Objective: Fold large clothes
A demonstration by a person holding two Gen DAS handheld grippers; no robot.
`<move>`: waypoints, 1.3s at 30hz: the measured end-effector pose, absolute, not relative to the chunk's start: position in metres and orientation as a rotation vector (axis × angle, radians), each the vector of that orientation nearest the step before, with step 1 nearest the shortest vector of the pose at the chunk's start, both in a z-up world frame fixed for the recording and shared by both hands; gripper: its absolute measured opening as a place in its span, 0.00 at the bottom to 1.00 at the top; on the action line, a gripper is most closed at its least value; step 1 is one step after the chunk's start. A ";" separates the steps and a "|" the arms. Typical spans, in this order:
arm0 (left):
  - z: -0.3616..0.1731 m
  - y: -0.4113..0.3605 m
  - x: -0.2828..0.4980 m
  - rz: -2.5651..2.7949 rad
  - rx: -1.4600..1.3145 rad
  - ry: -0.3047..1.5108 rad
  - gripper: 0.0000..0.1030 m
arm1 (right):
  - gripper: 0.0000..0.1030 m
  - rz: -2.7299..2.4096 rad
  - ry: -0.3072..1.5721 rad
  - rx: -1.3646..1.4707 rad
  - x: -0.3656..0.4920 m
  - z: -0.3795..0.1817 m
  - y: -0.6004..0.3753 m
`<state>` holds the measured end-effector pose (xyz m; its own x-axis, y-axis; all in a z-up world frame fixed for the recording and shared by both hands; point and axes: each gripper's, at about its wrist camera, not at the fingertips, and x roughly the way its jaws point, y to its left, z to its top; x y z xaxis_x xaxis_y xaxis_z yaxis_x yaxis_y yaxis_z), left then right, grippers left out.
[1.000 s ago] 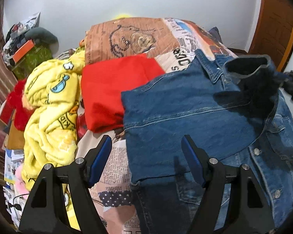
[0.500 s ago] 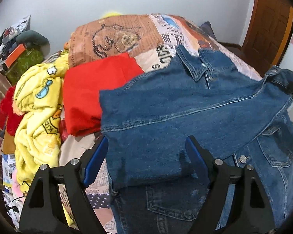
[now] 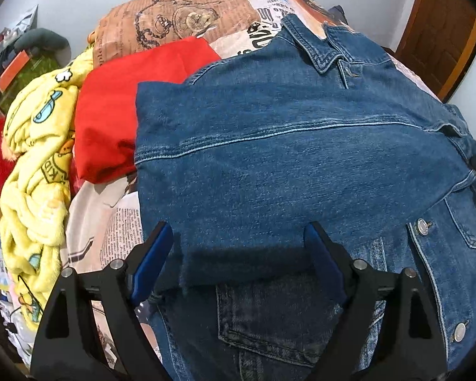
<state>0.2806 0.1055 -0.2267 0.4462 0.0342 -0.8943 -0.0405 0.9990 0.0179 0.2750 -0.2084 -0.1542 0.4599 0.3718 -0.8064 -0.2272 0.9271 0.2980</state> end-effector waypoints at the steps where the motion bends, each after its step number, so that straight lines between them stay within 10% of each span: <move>1: -0.226 0.106 0.280 0.045 -0.011 1.111 0.82 | 0.19 0.364 1.035 0.153 0.274 -0.154 -0.210; 17: -0.149 0.055 0.297 -0.056 0.025 0.931 0.83 | 0.63 0.126 0.943 0.294 0.246 -0.105 -0.310; 39: -0.176 -0.001 0.310 -0.128 0.008 1.010 0.86 | 0.68 -0.057 1.079 0.726 0.253 -0.204 -0.407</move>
